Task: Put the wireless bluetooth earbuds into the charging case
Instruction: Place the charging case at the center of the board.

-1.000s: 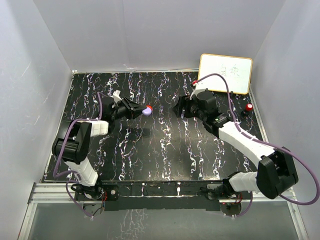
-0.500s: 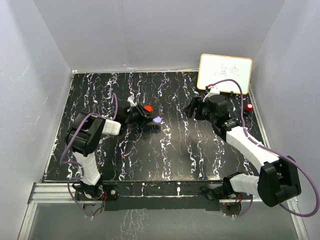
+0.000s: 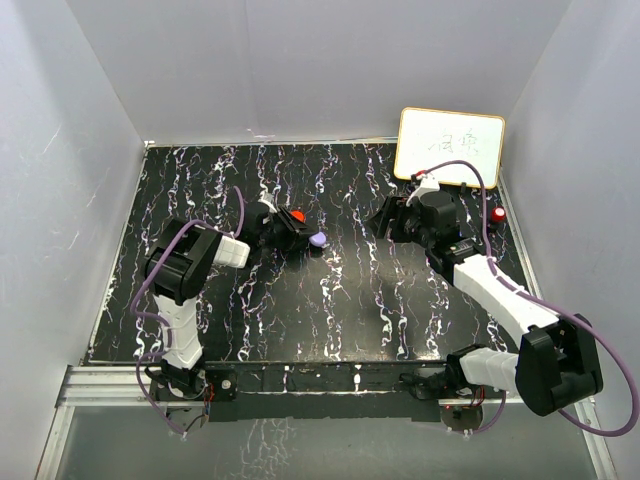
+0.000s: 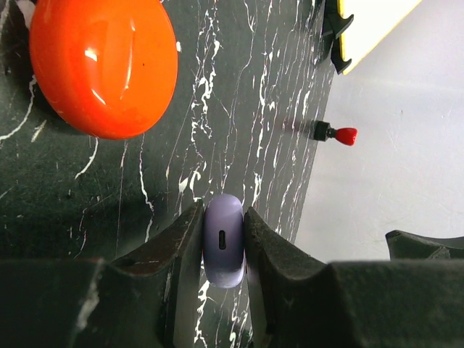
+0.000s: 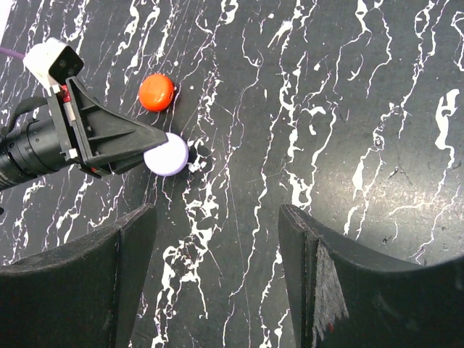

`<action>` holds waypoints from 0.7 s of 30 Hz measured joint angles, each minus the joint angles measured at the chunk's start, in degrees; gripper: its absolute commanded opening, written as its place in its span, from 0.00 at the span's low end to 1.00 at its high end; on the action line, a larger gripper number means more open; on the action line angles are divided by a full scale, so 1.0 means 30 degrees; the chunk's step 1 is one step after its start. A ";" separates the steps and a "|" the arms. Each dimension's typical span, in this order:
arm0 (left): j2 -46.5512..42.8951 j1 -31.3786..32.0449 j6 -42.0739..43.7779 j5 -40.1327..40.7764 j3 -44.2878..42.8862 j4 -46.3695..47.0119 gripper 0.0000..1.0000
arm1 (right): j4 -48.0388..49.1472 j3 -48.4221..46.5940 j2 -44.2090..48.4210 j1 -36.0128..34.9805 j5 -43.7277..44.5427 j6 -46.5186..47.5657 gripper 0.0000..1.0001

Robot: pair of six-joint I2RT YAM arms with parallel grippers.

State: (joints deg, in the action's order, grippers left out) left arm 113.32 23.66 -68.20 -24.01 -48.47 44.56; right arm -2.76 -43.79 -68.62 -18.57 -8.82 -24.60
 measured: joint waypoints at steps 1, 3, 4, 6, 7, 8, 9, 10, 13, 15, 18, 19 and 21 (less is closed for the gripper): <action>0.0000 0.0015 0.0000 0.0044 0.0000 -0.0007 0.14 | 0.0029 0.0066 0.0000 0.0000 -0.0044 0.0000 0.66; 0.0000 0.0029 0.0022 0.0189 0.0000 -0.0015 0.20 | -0.0022 0.0189 0.0000 0.0007 -0.0109 -0.0007 0.66; 0.0000 0.0029 0.0022 0.0240 0.0000 -0.0022 0.23 | -0.0036 0.0197 0.0000 0.0022 -0.0138 -0.0022 0.66; 0.0000 0.0029 0.0080 0.0328 0.0000 -0.0066 0.26 | -0.0007 0.0204 0.0007 0.0087 -0.0189 -0.0066 0.66; 0.0000 0.0029 0.0124 0.0372 -0.0022 -0.0168 0.27 | -0.0007 0.0204 0.0007 0.0109 -0.0197 -0.0080 0.66; 0.0000 0.0029 0.0197 0.0408 -0.0066 -0.0299 0.27 | -0.0015 0.0211 0.0007 0.0117 -0.0197 -0.0117 0.66; 0.0000 0.0029 0.0248 0.0459 -0.0095 -0.0444 0.28 | -0.0015 0.0211 0.0007 0.0124 -0.0204 -0.0138 0.66; 0.0000 0.0029 0.0321 0.0532 -0.0109 -0.0517 0.28 | -0.0015 0.0219 0.0015 0.0124 -0.0204 -0.0153 0.66; 0.0000 0.0029 0.0488 0.0707 -0.0109 -0.0845 0.30 | -0.0015 0.0364 0.0189 0.0131 -0.0255 -0.0204 0.66; 0.0000 0.0029 0.0561 0.0758 -0.0109 -0.1042 0.31 | -0.0022 0.0459 0.0291 0.0160 -0.0291 -0.0211 0.66; 0.0000 0.0029 0.0743 0.0867 -0.0109 -0.1282 0.33 | -0.0029 0.0459 0.0321 0.0197 -0.0357 -0.0262 0.66; 0.0000 0.0029 0.0809 0.0896 -0.0109 -0.1384 0.34 | -0.0022 0.0459 0.0335 0.0211 -0.0401 -0.0277 0.66; -0.0087 0.0029 0.0940 0.0984 -0.0109 -0.1566 0.38 | -0.0022 0.0459 0.0372 0.0211 -0.0423 -0.0284 0.66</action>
State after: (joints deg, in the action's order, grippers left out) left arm 113.06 23.75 -65.39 -21.06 -48.80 39.86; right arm -2.83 -42.41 -67.51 -17.93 -10.09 -25.45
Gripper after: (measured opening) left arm 0.334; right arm 0.657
